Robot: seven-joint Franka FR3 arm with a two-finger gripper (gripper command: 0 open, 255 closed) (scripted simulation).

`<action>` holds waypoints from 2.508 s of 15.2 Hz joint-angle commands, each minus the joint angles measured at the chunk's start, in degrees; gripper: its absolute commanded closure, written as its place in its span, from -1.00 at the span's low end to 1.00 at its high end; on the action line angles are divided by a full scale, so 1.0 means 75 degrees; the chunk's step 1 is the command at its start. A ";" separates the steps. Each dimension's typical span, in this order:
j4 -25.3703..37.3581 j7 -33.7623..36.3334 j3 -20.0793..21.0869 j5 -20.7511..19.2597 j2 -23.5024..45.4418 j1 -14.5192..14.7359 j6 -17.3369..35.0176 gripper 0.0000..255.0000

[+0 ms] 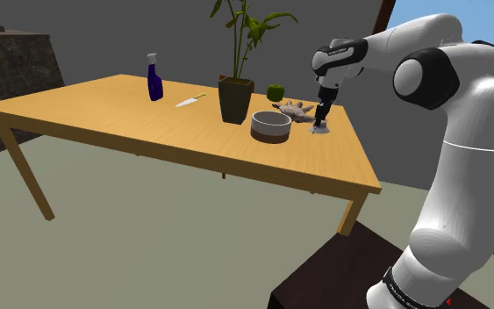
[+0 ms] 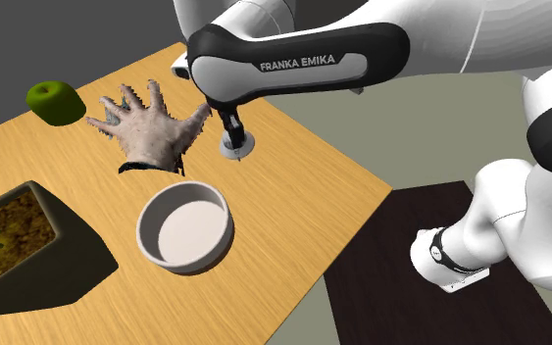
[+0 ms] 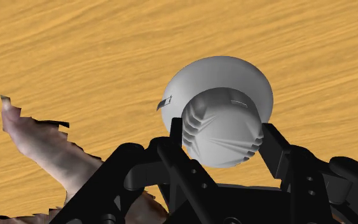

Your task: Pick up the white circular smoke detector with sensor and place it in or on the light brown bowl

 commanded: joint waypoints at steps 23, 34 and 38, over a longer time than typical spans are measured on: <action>0.2855 0.0047 -0.0064 0.0085 0.0275 -0.0245 -0.2590 1.00; 0.3705 0.1198 0.0287 0.0069 0.0494 0.0464 -0.3177 1.00; 0.4219 0.1836 0.0484 0.0099 0.0764 0.0847 -0.3401 1.00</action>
